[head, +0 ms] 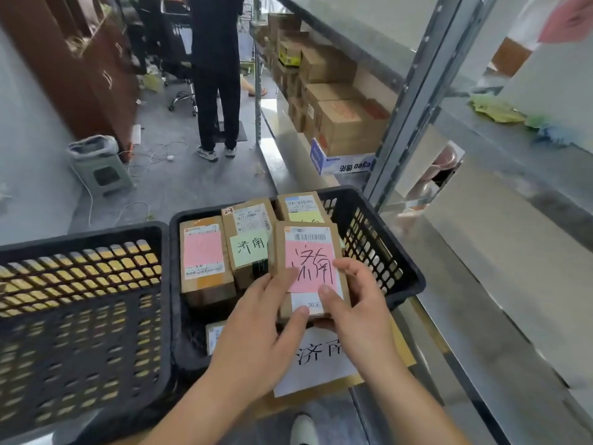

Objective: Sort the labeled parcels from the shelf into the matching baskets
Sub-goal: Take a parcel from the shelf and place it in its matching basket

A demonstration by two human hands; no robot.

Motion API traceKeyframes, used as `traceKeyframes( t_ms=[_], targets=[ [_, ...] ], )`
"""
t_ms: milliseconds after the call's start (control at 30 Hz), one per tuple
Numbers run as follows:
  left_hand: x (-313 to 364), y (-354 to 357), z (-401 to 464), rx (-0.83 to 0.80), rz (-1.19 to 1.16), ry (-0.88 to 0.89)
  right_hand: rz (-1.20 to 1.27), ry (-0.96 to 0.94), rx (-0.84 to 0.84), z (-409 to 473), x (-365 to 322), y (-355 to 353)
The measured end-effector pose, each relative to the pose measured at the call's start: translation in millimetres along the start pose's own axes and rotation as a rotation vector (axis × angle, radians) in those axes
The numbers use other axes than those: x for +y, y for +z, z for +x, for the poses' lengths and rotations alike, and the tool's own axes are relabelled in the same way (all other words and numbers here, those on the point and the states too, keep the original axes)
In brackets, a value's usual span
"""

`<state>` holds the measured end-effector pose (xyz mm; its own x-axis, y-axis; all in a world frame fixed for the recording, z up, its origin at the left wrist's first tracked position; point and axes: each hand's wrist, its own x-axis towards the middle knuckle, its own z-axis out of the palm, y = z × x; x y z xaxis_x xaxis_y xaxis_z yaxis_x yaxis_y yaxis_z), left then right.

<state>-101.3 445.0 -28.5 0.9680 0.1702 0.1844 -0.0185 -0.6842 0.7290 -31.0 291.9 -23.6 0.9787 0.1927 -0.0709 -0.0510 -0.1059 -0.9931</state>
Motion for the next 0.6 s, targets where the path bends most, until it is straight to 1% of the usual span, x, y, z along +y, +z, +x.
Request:
traceKeyframes(
  t_ms=[133, 267, 333, 367, 433, 533, 600],
  targets=[
    [8.0, 19.7, 29.5, -0.018, 0.018, -0.055, 0.010, 0.027, -0.088, 44.8, -0.9, -34.5],
    [1.6, 25.8, 39.6, -0.024, 0.056, -0.090, -0.054, 0.056, -0.252, 87.3, -2.5, -66.2],
    [-7.4, 26.5, 34.6, -0.010, 0.085, -0.138, -0.097, 0.064, -0.345, 104.9, -1.6, -79.9],
    [-13.6, 27.2, 30.2, -0.007, 0.117, -0.170, -0.114, 0.065, -0.389, 113.7, -1.5, -85.8],
    [-27.6, 31.6, 19.1, -0.022, 0.263, -0.222, -0.156, 0.064, -0.471, 130.5, -2.1, -95.4],
    [-44.2, 43.4, 5.0, -0.082, 0.437, -0.307, -0.174, 0.079, -0.586, 151.9, -3.7, -104.4],
    [-51.5, 50.0, 1.1, -0.116, 0.516, -0.314, -0.229, 0.065, -0.661, 161.0, -5.6, -105.7]
  ],
)
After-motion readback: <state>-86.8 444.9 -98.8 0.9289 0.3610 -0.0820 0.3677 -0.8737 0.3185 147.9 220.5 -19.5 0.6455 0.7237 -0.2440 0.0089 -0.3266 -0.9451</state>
